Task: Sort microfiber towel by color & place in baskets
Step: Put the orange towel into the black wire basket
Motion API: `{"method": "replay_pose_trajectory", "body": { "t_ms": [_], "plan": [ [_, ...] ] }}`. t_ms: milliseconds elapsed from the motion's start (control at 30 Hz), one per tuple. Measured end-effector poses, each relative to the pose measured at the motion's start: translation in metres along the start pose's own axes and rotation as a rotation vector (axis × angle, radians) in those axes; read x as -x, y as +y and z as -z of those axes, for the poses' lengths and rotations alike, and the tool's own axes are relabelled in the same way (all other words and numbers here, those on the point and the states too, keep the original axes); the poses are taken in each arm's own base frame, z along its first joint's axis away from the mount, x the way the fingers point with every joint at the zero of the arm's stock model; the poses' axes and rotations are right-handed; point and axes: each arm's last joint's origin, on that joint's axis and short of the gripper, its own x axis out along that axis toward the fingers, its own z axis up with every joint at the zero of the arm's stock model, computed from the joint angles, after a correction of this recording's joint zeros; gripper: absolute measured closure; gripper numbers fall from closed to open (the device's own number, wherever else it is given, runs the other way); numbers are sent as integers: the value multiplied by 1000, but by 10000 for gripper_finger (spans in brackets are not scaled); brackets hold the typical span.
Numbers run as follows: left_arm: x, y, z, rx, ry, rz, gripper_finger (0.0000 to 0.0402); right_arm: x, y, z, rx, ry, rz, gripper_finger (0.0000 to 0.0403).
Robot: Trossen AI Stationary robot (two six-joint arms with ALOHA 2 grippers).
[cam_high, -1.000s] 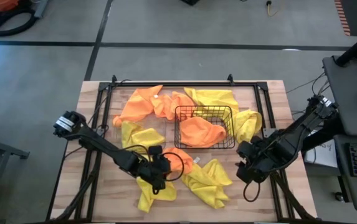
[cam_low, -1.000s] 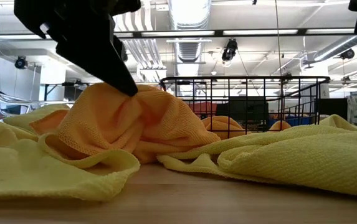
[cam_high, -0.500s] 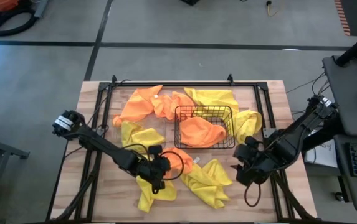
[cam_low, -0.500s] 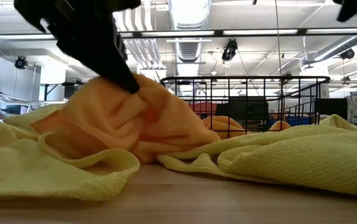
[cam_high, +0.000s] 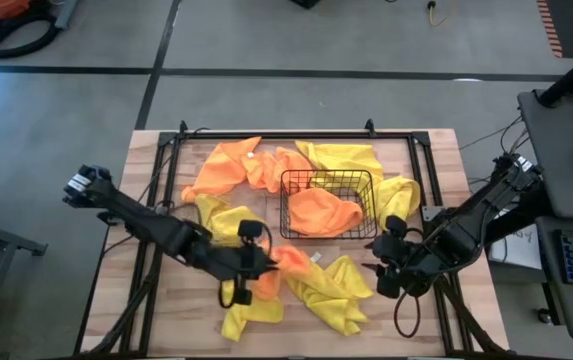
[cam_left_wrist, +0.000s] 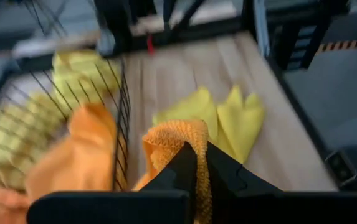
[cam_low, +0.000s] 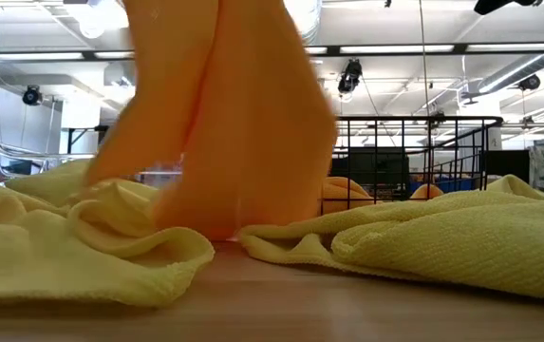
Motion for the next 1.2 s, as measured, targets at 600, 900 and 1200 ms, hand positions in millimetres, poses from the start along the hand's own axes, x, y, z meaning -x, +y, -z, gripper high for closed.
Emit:
{"method": "replay_pose_trajectory", "body": {
  "t_ms": [600,900,1200],
  "plan": [
    [53,57,-99,-201,-291,-165,402,1,0,0,48,-7,5,193],
    [52,114,-120,-173,-350,-275,402,1,-1,1,63,-3,8,193],
    [38,163,-129,-124,-451,-323,401,1,-1,1,82,-3,11,193]
  ]
}}
